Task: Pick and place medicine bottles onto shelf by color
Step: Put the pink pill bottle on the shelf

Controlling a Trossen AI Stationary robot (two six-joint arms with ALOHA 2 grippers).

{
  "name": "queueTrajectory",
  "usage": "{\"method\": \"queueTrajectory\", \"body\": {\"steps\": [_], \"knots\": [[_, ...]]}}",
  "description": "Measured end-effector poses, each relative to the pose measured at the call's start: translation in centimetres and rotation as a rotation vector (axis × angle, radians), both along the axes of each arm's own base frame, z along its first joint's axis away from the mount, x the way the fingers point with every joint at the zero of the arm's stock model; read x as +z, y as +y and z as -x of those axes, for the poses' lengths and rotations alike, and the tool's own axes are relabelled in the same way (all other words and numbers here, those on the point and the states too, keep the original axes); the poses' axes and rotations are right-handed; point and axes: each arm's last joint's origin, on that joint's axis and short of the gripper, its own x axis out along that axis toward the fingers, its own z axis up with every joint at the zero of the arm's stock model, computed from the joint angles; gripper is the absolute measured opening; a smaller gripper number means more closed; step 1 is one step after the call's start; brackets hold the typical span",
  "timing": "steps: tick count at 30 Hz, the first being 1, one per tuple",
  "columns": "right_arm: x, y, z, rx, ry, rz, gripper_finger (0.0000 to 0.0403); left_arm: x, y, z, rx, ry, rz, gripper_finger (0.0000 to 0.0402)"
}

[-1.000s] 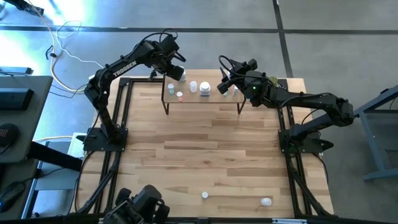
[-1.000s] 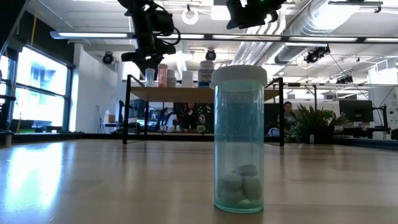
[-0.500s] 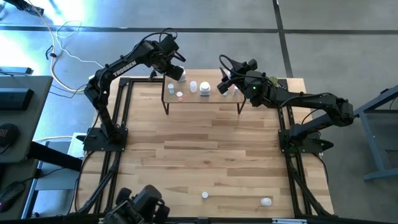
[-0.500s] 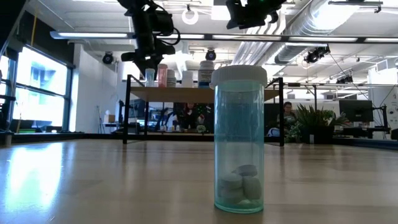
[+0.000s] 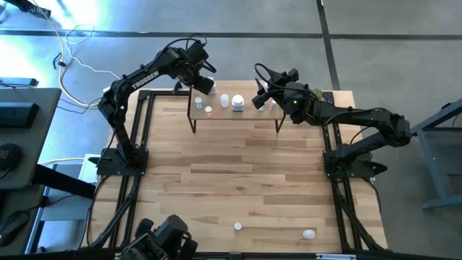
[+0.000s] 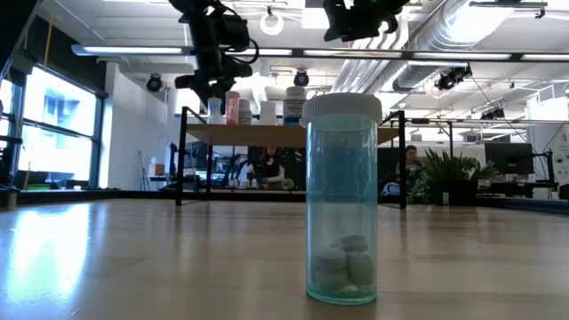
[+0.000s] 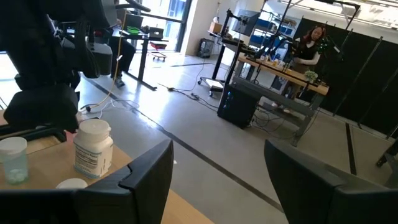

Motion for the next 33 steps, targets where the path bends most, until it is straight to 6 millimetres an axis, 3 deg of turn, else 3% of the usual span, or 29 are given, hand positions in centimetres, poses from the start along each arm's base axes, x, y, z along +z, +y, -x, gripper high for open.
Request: {"method": "queueTrajectory", "body": {"steps": [33], "knots": [[0.00,0.00,0.00,0.000,0.001,0.000,0.0244,-0.11,-0.23,0.02,-0.111,0.021,0.028,0.0127]]}}
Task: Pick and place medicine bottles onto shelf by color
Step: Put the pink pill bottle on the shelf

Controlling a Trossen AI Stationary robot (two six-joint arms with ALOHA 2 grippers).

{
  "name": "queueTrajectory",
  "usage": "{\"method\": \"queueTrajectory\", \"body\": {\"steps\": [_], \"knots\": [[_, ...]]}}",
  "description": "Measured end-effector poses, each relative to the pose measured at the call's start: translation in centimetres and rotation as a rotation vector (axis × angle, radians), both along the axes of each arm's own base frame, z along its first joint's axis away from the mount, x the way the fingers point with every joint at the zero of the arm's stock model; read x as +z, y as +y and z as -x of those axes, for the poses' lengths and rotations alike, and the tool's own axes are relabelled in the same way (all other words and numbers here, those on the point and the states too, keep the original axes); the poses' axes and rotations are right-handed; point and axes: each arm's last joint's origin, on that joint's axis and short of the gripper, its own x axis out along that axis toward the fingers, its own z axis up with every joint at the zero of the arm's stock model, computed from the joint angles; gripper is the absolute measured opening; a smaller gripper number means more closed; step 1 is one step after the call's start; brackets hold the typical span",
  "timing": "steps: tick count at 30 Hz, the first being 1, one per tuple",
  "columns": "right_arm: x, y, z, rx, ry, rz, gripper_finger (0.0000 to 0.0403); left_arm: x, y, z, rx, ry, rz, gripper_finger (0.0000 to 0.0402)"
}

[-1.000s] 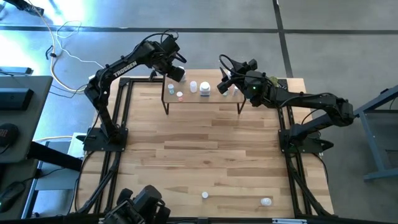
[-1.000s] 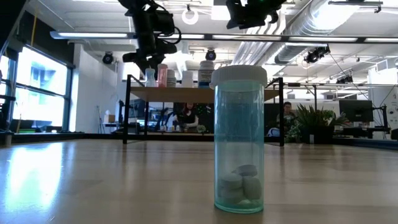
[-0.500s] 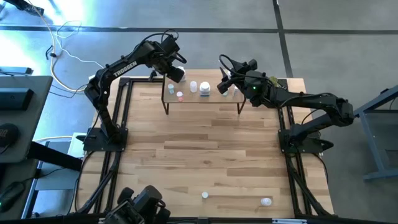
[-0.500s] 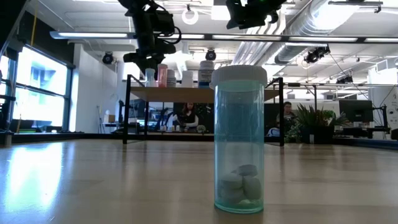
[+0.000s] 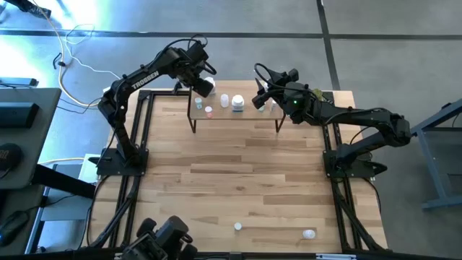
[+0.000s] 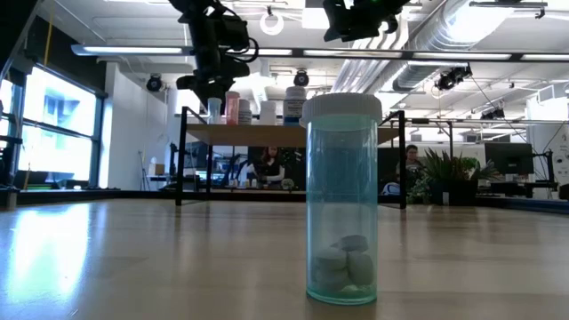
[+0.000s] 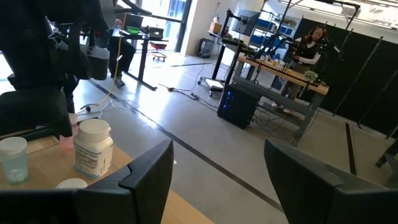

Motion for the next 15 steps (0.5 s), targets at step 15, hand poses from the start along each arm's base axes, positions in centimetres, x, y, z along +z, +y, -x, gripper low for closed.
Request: {"method": "queueTrajectory", "body": {"steps": [15], "knots": [[0.00,-0.01,0.00,0.000,0.000,0.000,0.0244,-0.02,-0.18,-0.15,-0.023,0.012,-0.003,0.0126]]}}
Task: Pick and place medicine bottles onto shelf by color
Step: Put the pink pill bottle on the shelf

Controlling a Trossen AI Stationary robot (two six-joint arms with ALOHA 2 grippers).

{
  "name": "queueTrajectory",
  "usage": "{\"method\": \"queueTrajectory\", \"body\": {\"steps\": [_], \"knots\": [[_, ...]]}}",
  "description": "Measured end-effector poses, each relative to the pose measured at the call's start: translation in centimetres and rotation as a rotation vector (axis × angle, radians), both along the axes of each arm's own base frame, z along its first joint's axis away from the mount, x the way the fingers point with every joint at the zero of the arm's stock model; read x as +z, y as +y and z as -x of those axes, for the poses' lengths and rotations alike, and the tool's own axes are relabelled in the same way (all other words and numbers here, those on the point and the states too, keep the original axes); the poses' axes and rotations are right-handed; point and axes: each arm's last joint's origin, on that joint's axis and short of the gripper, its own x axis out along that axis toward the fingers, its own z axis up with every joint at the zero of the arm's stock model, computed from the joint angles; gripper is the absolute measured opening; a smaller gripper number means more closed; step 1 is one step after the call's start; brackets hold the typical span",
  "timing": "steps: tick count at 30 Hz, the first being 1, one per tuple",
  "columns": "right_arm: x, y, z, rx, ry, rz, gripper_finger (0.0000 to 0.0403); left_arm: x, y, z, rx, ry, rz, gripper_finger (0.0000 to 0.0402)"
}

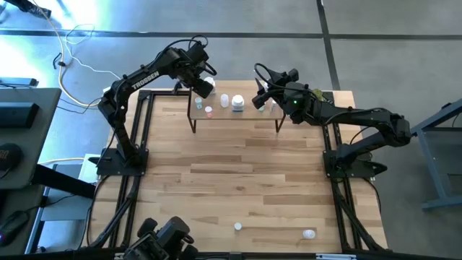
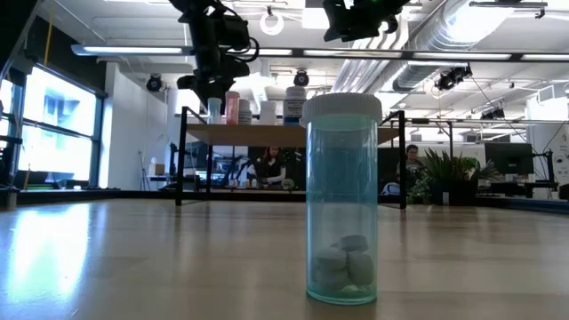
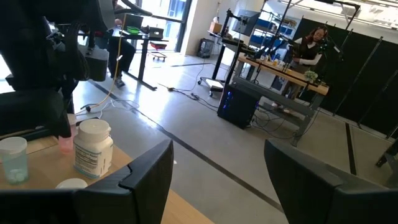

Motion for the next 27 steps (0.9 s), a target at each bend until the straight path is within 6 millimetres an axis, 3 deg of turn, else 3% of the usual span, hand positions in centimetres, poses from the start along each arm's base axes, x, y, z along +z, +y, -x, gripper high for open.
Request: {"method": "queueTrajectory", "body": {"steps": [8,21,27], "knots": [[0.0,0.0,0.0,0.000,0.000,0.000,0.0244,-1.4,0.4,-0.7,-0.030,0.047,0.040,0.0126],[0.0,0.0,0.0,0.000,0.000,0.000,0.0244,-1.5,0.5,-0.7,-0.021,0.038,0.035,0.0128],[0.0,0.0,0.0,0.000,0.000,0.000,0.0244,-1.5,0.5,-0.8,-0.024,0.038,0.034,0.0152]]}}
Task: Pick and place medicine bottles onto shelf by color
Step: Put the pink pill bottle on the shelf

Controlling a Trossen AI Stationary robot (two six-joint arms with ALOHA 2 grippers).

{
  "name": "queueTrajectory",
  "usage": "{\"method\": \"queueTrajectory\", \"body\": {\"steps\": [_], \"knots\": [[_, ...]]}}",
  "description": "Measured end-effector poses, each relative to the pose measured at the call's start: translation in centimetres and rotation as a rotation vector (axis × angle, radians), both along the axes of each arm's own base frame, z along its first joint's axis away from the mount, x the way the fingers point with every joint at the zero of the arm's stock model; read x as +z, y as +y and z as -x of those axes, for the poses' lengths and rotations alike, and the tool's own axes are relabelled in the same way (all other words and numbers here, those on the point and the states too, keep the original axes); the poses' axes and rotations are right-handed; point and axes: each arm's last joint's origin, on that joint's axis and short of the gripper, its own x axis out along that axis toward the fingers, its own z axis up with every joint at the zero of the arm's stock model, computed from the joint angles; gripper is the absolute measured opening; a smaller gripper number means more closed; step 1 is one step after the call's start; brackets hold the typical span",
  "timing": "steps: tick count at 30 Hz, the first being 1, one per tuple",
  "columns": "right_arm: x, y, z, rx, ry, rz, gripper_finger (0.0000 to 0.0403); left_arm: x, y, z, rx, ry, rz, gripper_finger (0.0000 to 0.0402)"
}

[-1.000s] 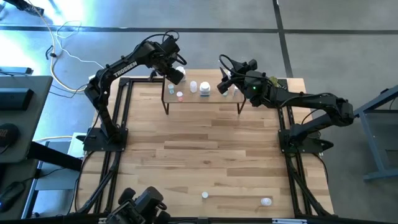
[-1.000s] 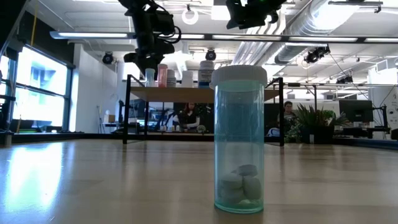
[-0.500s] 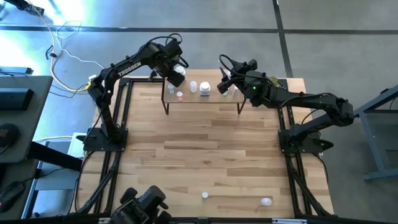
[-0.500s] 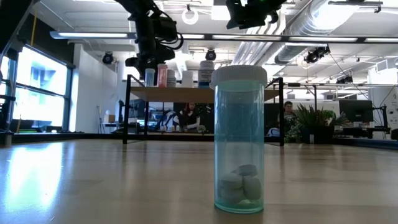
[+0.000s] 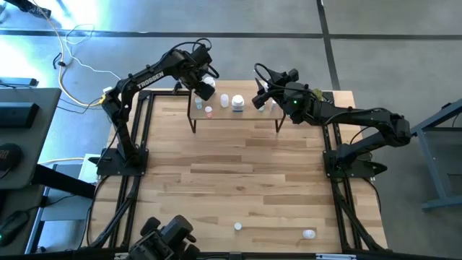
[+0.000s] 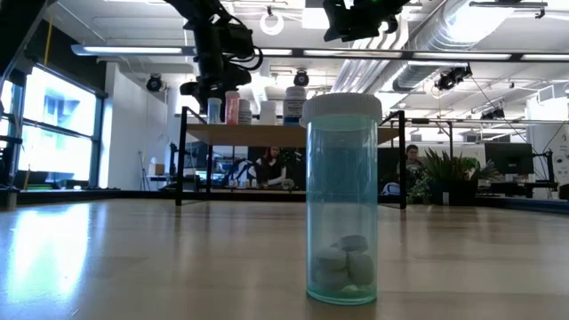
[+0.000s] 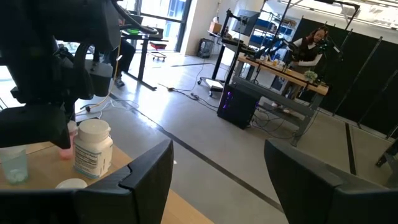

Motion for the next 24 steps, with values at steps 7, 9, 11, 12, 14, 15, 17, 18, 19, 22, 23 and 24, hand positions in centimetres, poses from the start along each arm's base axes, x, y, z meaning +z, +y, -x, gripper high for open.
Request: {"method": "queueTrajectory", "body": {"steps": [7,9,11,12,14,15,17,18,19,22,23,24], "knots": [[0.00,0.00,0.00,-0.001,0.000,0.000,0.0244,0.03,0.08,-0.07,0.004,-0.009,-0.008,0.0197],[0.00,-0.01,0.00,-0.001,0.000,0.000,0.0244,0.02,0.05,-0.05,0.013,-0.010,-0.003,0.0206],[0.00,-0.01,0.00,-0.001,0.000,0.000,0.0244,0.02,0.05,-0.05,0.012,-0.009,-0.003,0.0210],[0.00,0.00,0.00,0.000,0.000,0.000,0.0244,0.02,0.04,-0.05,0.006,-0.007,-0.003,0.0211],[0.00,-0.01,0.00,-0.001,0.000,0.000,0.0244,0.02,0.04,-0.04,-0.007,-0.003,-0.005,0.0211],[0.00,0.00,0.00,-0.001,0.000,0.000,0.0244,0.02,0.04,-0.04,-0.013,-0.002,-0.005,0.0211],[0.00,0.00,0.00,-0.001,0.000,0.000,0.0244,0.03,0.03,-0.03,-0.020,0.000,-0.006,0.0211],[0.00,0.00,0.00,-0.001,0.000,0.000,0.0244,0.06,0.00,-0.01,-0.022,0.001,-0.005,0.0211],[0.00,-0.01,0.00,-0.001,0.000,0.000,0.0244,0.11,-0.05,0.04,-0.023,0.002,-0.004,0.0211],[0.00,-0.01,0.01,-0.001,0.000,0.000,0.0244,0.36,-0.24,0.22,-0.023,0.007,-0.005,0.0211],[0.00,-0.01,0.01,-0.001,0.000,0.000,0.0244,0.42,-0.33,0.30,-0.025,0.013,-0.001,0.0211],[0.00,0.00,0.00,-0.001,0.000,0.000,0.0244,0.52,-0.39,0.38,-0.031,0.018,-0.006,0.0211]]}}
